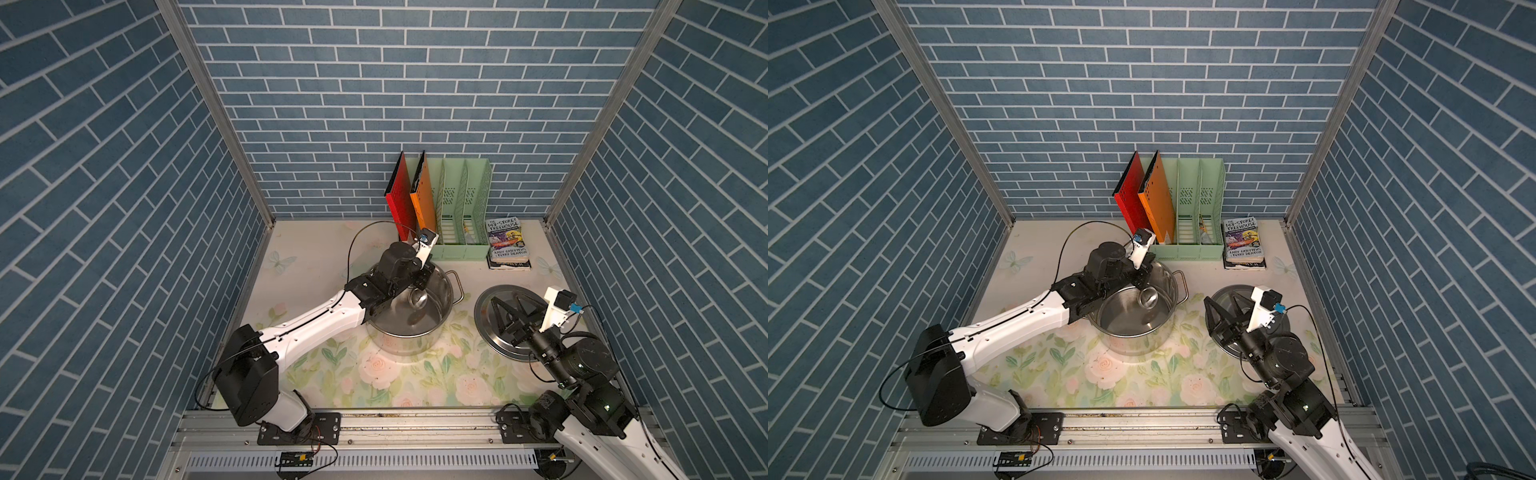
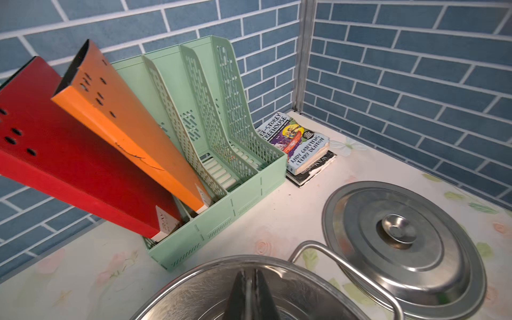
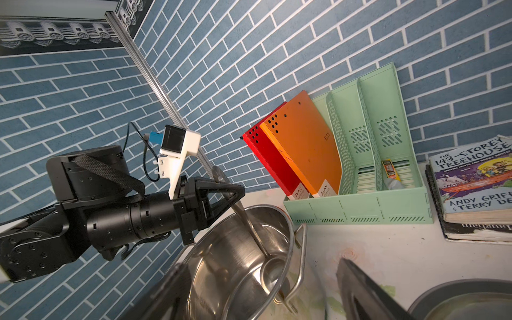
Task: Stir the soup with a spoon
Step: Stir the soup in the pan with a stick.
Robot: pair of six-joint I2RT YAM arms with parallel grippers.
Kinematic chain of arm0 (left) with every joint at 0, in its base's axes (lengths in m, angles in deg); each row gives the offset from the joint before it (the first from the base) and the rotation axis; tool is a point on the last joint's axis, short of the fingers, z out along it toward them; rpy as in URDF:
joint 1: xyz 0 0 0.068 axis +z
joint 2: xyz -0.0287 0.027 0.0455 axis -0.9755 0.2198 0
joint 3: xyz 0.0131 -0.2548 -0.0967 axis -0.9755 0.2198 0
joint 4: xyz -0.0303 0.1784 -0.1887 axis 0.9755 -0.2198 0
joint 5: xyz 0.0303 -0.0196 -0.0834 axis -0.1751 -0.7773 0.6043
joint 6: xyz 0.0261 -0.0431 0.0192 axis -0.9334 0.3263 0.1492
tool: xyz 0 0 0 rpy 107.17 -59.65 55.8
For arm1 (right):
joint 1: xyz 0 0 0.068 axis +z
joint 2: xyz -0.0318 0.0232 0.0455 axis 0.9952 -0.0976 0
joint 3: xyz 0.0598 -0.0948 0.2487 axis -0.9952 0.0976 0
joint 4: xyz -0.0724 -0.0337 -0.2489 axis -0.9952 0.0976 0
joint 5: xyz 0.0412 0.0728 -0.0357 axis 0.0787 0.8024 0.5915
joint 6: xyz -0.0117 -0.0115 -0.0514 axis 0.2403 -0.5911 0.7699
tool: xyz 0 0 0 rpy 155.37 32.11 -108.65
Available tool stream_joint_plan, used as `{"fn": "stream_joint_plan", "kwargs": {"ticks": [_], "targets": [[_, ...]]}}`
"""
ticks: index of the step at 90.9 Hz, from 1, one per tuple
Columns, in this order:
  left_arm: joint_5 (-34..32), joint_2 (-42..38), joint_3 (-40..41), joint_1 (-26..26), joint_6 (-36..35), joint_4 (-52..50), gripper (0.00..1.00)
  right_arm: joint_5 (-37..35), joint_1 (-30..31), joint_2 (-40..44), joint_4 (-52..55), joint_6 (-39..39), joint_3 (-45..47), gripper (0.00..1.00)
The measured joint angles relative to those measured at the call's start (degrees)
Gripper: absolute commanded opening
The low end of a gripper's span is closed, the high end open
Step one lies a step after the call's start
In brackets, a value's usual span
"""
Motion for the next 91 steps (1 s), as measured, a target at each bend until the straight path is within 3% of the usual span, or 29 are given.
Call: {"fn": "stream_joint_plan", "kwargs": {"ticks": [40,91], "targets": [[-0.1,-1.6,0.6,-7.4,0.0,0.0,0.00,-0.2,0.0,0.0,0.0,0.0,0.0,0.87],[-6.8,-20.4,15.0,-8.8,3.8,-9.0,0.00,0.1,0.0,-2.6,-1.4,0.0,0.0,0.87]]}}
